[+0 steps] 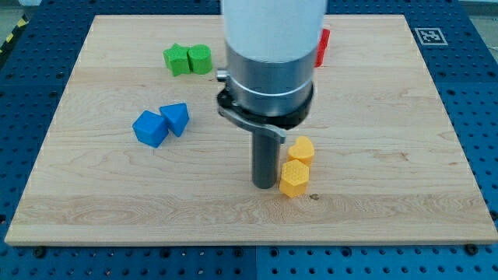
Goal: Place the cube above the heart
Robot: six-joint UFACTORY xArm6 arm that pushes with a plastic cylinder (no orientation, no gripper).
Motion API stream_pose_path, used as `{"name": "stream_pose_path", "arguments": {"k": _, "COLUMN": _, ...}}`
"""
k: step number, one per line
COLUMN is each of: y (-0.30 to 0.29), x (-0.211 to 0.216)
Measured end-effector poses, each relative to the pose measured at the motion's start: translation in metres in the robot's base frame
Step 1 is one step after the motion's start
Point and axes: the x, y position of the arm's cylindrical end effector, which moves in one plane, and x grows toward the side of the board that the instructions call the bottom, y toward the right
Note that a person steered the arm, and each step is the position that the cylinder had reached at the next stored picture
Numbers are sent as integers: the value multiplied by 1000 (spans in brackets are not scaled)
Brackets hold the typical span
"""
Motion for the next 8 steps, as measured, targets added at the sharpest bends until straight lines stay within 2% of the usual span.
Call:
{"name": "stream_pose_path", "arguments": {"k": 2, "y": 13, "x": 1}}
{"name": "stream_pose_path", "arguments": {"k": 3, "y": 1, "x": 8}}
{"name": "stream_pose_path", "arguments": {"k": 4, "y": -25, "x": 24}}
{"name": "stream_pose_path", "arguments": {"k": 6, "y": -38, "x": 27}}
{"name": "stream_pose_path", "arguments": {"k": 7, "y": -67, "x": 27}}
{"name": "stream_pose_path", "arguments": {"k": 8, "y": -101, "x": 1}}
